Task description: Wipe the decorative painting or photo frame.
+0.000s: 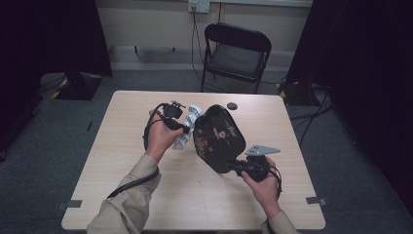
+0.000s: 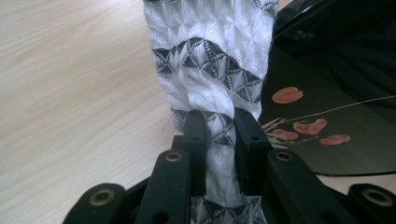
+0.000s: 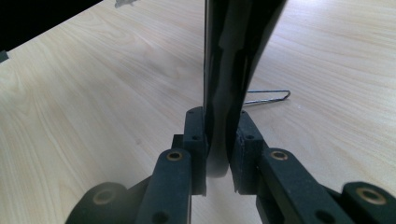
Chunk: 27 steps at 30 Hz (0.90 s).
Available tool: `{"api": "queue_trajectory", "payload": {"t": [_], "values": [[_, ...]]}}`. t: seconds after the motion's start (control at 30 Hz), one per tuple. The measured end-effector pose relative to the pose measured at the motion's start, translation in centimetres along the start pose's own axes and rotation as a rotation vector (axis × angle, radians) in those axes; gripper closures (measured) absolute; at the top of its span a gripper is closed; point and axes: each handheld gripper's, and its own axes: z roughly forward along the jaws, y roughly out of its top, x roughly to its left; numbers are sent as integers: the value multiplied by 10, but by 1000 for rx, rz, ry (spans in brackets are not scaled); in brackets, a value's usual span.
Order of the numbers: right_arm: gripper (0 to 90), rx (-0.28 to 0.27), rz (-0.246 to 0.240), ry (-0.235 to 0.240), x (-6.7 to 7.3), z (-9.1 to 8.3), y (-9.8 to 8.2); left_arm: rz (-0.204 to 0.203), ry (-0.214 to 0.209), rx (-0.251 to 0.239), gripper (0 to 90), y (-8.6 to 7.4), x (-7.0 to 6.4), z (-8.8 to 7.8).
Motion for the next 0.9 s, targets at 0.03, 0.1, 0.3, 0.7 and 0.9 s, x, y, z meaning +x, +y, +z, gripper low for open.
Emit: {"api": "queue_trajectory", "payload": {"t": [0.03,0.1,0.3,0.7,0.9], "values": [[790,-1,0,1,0,0,0,4,-1,2,772,-1,0,0],[790,-1,0,1,0,0,0,-1,-1,3,773,-3,1,2],[790,-1,1,-2,0,0,0,-12,1,8,773,-8,1,8],[790,-3,2,-3,0,0,0,-25,2,9,772,-20,3,21],[790,-4,1,-3,1,0,-1,-32,-1,14,771,-28,2,30]]}}
